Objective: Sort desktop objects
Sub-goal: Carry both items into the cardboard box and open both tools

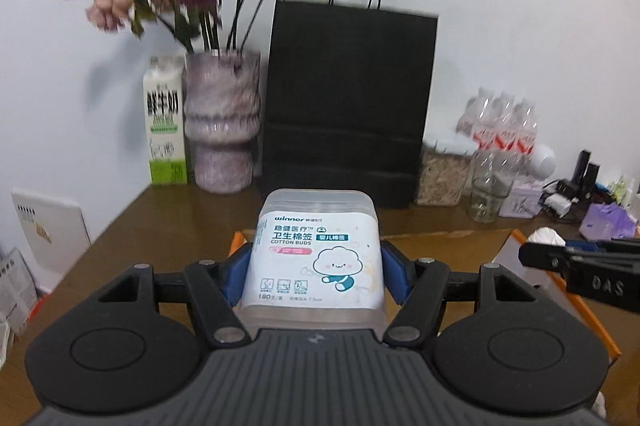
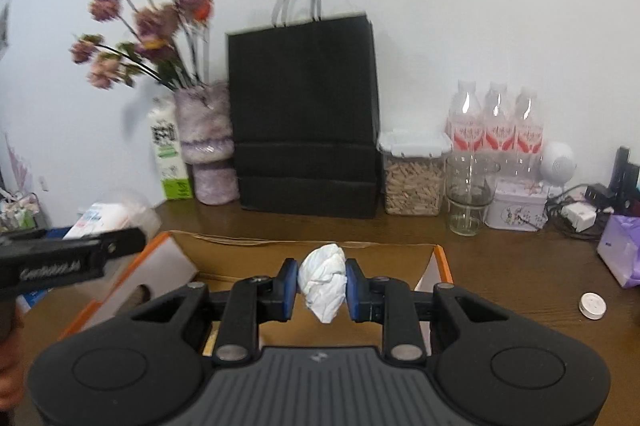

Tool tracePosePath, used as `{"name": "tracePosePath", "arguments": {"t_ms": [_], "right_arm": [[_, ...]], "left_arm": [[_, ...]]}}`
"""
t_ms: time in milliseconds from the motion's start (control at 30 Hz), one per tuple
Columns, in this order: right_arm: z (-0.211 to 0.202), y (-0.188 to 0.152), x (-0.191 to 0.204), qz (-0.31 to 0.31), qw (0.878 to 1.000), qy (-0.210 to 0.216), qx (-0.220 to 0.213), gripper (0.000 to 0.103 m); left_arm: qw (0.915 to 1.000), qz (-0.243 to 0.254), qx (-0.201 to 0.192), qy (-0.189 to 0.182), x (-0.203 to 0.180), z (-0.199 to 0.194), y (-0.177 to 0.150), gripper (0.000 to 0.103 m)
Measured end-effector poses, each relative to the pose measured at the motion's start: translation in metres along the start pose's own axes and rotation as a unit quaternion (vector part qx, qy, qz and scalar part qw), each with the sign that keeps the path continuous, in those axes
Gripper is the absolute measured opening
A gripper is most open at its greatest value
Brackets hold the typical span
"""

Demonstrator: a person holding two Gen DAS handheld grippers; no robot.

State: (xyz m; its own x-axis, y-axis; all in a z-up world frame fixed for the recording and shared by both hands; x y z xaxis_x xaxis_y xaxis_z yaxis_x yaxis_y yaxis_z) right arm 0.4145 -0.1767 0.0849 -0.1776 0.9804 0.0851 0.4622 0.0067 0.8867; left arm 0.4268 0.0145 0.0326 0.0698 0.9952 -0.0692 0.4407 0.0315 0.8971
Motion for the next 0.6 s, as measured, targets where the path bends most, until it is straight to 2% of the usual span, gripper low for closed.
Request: {"name": "tracePosePath", "arguments": {"t_ms": [133, 267, 400, 600], "right_arm": [[0.034, -0.009, -0.017, 0.014, 0.999, -0.012, 0.026, 0.024], [0.053, -0.027, -0.029, 0.027, 0.998, -0.013, 0.06, 0.024], [0.064, -0.039, -0.03, 0.021, 0.996, -0.02, 0.082, 0.024], [0.063, -0.045, -0.03, 0.014, 0.996, -0.024, 0.09, 0.025]], "left_arm": [[0.9992, -0.008, 0.038, -0.005, 0.005, 0.021, -0.013, 0.067], [0.9983, -0.005, 0.057, 0.008, 0.007, 0.033, -0.022, 0.067], [0.9969, -0.002, 0.078, 0.01, 0.008, 0.041, -0.032, 0.067], [0.9941, 0.004, 0.106, 0.024, 0.008, 0.049, -0.04, 0.069]]}}
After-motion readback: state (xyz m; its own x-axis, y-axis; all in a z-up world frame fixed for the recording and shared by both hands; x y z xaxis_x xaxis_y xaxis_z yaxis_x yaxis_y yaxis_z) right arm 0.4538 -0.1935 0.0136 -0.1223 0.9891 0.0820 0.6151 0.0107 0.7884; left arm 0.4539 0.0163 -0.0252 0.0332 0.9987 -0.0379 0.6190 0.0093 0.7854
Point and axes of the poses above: each gripper's, at about its wrist camera, not at the fingertips, and z roughly the way its jaws point, x to its left, y to its top, the point moved 9 cm from there along z, roughly the way its jaws point, and after that the axes turned 1 degree about -y, right-handed, at the moved point
